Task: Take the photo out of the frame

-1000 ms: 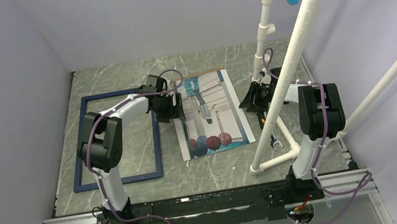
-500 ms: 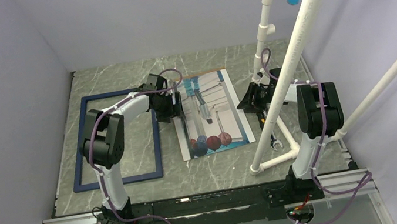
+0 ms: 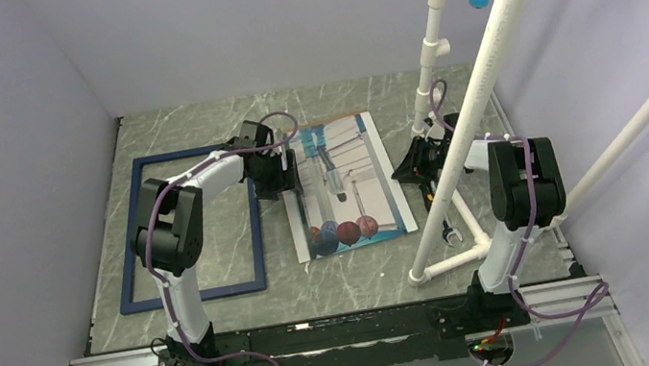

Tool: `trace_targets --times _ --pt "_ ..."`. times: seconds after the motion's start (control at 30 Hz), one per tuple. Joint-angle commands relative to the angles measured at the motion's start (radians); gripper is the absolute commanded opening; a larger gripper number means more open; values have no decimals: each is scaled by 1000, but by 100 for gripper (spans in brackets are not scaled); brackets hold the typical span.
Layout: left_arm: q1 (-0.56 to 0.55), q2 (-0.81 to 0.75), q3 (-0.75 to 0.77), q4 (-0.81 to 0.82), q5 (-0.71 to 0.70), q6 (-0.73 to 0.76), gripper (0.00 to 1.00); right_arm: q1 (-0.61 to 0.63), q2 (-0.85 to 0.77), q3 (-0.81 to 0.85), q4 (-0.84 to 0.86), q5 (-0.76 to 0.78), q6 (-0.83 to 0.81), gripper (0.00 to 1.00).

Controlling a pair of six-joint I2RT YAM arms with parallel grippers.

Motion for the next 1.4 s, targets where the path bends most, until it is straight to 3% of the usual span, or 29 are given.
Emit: trace_targets --times 0.0,0.17,0.23,0.43,0.53,0.7,0.83,0.93,1.13,1.37 --pt "-6 20 -27 20 1 17 81 15 -55 -11 64 -133 48 27" --pt "-6 11 -33 30 17 17 81 14 -29 -30 215 -240 143 13" --pt "-6 2 -38 39 25 17 82 15 -30 -41 256 -260 170 13" --pt "-10 -22 -23 35 25 39 82 -1 -51 -47 203 -208 141 27" --pt "-27 -116 -21 37 -4 79 86 -14 -46 -49 173 -191 125 31" --pt "-45 -281 -55 51 25 53 92 -19 -57 -22 14 -11 37 44" --pt "-62 -373 -103 26 -29 36 91 -19 -93 -40 -70 94 7 52" --pt "-61 -432 -173 -2 -107 1 88 -15 -139 -96 -73 81 18 52" --pt "-106 -518 -390 67 -108 -32 84 -14 -214 -179 -120 68 -11 51" --pt "-123 -636 -528 106 -163 -61 87 -8 -244 -230 -180 60 -15 48"
